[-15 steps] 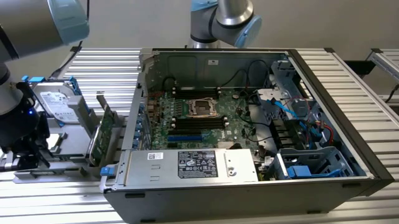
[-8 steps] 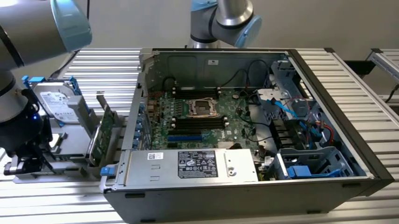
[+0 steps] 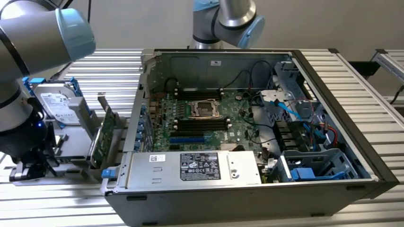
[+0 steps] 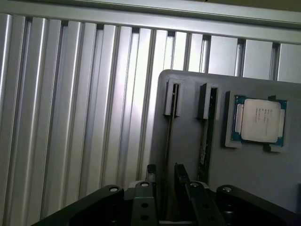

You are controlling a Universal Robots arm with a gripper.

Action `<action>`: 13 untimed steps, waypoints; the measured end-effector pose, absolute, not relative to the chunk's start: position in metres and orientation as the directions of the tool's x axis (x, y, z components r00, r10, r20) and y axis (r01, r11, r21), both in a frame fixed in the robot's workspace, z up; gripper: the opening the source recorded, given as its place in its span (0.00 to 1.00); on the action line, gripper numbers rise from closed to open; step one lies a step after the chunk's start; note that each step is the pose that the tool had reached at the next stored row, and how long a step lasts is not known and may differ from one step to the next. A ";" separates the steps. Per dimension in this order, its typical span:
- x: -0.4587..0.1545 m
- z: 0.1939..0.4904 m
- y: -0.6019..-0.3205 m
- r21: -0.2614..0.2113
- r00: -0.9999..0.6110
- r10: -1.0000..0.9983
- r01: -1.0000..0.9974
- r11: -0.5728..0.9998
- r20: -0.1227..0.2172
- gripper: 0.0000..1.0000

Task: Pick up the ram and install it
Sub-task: 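Pick up the ram and move it above insertion slot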

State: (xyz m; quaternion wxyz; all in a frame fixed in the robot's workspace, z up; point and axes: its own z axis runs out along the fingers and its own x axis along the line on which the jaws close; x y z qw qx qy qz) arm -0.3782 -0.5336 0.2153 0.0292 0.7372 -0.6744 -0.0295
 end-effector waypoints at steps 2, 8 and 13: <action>-0.379 0.212 -0.534 0.083 0.086 -0.996 -0.993 -0.086 -0.004 0.30; -0.383 0.201 -0.530 0.083 0.077 -0.997 -0.994 -0.077 -0.004 0.30; -0.384 0.194 -0.527 0.082 0.073 -0.997 -0.994 -0.073 -0.004 0.30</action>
